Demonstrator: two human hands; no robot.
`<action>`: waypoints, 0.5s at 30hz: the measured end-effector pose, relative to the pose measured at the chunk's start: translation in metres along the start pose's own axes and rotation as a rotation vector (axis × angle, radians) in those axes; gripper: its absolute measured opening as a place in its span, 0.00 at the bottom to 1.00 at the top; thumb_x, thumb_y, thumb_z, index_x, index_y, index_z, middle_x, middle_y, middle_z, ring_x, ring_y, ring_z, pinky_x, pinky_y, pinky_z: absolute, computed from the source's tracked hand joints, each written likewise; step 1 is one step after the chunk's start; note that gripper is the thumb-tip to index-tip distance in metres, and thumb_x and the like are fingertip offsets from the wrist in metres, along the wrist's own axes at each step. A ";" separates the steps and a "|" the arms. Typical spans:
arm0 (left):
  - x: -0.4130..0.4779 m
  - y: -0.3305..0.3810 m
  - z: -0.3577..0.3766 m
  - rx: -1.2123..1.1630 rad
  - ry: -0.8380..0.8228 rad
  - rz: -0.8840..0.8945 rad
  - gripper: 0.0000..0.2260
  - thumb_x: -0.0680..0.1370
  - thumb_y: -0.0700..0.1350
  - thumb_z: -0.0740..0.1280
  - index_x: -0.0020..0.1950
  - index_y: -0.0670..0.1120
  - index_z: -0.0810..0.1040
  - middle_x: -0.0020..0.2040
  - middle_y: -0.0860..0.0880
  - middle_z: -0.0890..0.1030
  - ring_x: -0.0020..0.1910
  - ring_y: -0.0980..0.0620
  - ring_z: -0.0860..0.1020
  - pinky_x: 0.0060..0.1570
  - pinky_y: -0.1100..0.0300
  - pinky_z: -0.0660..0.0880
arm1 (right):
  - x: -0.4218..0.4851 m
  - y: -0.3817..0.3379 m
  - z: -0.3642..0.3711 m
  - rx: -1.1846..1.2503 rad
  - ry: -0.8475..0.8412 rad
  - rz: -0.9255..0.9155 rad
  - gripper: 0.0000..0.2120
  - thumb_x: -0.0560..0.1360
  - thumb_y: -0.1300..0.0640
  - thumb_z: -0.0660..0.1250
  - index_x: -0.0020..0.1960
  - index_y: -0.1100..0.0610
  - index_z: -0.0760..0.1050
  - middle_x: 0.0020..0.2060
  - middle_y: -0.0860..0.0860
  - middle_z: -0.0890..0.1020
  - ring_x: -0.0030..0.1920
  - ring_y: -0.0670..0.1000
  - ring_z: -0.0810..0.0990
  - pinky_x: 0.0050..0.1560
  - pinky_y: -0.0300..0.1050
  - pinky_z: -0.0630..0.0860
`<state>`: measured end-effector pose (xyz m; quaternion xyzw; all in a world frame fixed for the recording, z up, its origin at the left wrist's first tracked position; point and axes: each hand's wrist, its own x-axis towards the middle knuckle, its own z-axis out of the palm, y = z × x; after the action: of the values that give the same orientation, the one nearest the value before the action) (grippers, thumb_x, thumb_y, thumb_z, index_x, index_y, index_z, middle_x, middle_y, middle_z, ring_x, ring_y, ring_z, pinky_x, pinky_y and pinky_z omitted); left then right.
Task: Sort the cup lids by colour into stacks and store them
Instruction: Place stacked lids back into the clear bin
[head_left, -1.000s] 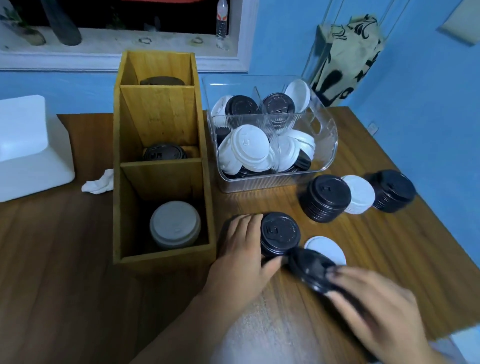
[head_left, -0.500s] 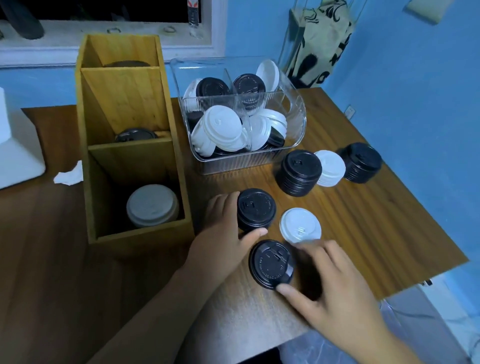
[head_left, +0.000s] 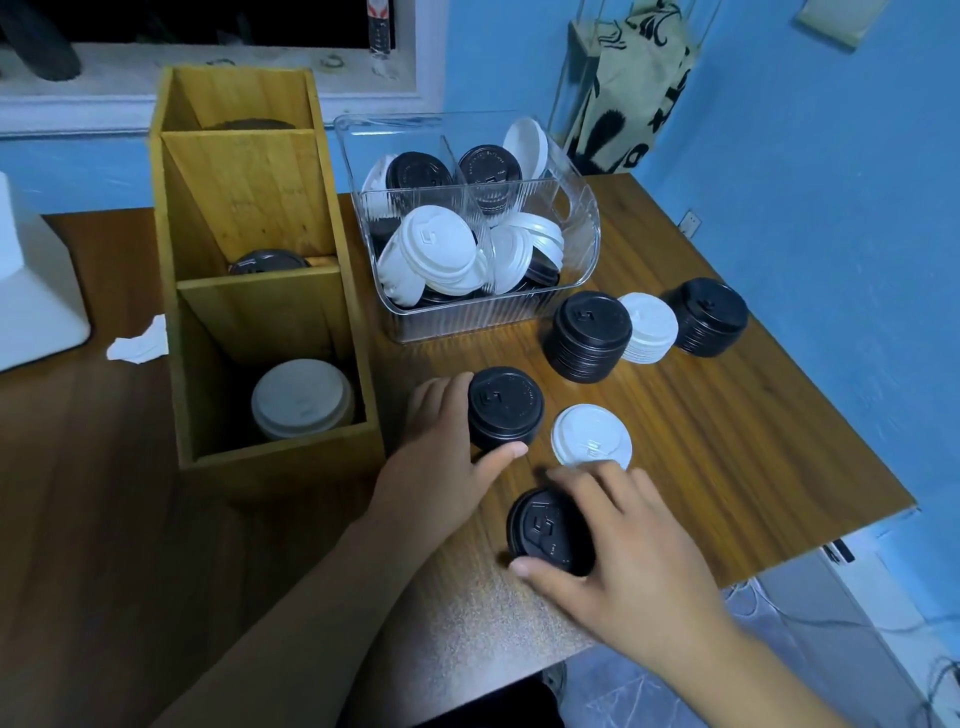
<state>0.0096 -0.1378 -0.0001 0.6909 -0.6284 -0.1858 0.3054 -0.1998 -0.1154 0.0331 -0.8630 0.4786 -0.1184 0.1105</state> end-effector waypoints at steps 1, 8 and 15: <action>0.000 0.000 0.000 -0.001 0.002 -0.001 0.37 0.75 0.63 0.70 0.77 0.49 0.61 0.72 0.54 0.66 0.74 0.56 0.58 0.67 0.61 0.58 | 0.000 -0.002 0.004 0.003 -0.019 -0.017 0.34 0.71 0.27 0.64 0.68 0.48 0.72 0.59 0.41 0.74 0.57 0.48 0.73 0.52 0.43 0.77; 0.000 0.000 0.001 -0.014 0.005 -0.016 0.36 0.75 0.62 0.71 0.77 0.49 0.62 0.72 0.54 0.66 0.75 0.55 0.58 0.70 0.57 0.63 | 0.004 0.018 -0.004 0.410 -0.009 -0.109 0.24 0.70 0.44 0.76 0.64 0.45 0.76 0.62 0.36 0.78 0.65 0.43 0.76 0.65 0.42 0.72; 0.002 0.000 0.001 -0.041 -0.001 -0.019 0.35 0.75 0.61 0.71 0.76 0.50 0.63 0.70 0.54 0.68 0.74 0.54 0.61 0.70 0.53 0.66 | 0.075 0.012 -0.037 0.520 0.211 -0.149 0.25 0.68 0.50 0.80 0.63 0.50 0.79 0.61 0.44 0.81 0.63 0.49 0.79 0.63 0.44 0.74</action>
<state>0.0091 -0.1395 -0.0006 0.6903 -0.6181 -0.2017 0.3174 -0.1818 -0.1883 0.0717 -0.8214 0.3764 -0.3338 0.2688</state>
